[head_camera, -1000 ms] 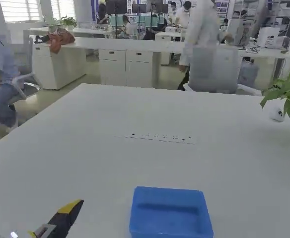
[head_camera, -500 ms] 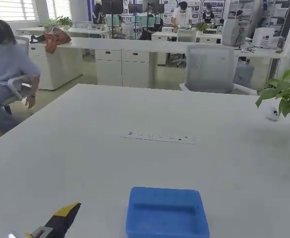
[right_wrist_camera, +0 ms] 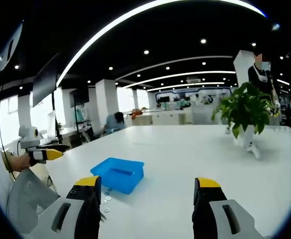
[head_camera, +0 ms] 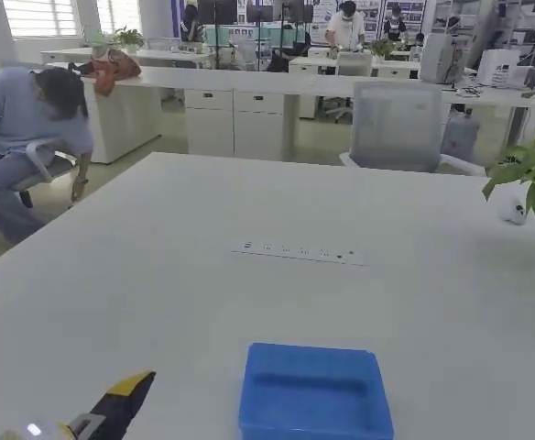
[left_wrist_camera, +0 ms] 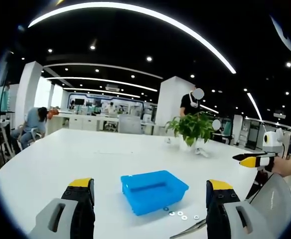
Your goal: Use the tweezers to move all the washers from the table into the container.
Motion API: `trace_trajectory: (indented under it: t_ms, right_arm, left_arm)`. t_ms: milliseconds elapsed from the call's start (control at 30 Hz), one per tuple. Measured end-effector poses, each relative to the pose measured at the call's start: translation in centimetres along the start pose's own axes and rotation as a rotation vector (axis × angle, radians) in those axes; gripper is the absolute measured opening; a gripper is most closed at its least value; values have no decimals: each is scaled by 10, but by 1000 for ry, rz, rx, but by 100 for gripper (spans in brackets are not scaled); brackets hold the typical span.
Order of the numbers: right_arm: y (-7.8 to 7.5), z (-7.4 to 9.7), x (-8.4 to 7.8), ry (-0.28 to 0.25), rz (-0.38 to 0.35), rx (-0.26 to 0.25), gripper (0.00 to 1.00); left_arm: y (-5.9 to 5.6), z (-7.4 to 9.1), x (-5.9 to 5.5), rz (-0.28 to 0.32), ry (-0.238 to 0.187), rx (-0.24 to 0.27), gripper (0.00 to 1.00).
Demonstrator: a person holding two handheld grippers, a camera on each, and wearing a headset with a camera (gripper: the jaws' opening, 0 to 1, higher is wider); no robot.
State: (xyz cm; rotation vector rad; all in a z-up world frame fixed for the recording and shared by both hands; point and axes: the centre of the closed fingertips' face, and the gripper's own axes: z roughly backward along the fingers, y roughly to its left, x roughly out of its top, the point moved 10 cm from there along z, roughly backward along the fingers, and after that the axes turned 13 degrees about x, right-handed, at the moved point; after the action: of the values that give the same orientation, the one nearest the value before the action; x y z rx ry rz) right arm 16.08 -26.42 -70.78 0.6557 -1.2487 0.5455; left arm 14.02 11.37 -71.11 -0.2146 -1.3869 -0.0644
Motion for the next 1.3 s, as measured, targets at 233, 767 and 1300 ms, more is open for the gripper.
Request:
trace_trajectory:
  t_ms: [233,767,1300]
  right_arm:
    - [-1,2,0,-7,-5,-13,74]
    - [1,0,1,5,-1,-14,74]
    - [-1,2,1,-2,-7,-19,73]
  left_arm:
    - [-2,-1,-1,-12,12,-16,95]
    - [-2,-1,-2,-8,18,-22,94]
    - [-4,-2,-3,4,41,-41,94]
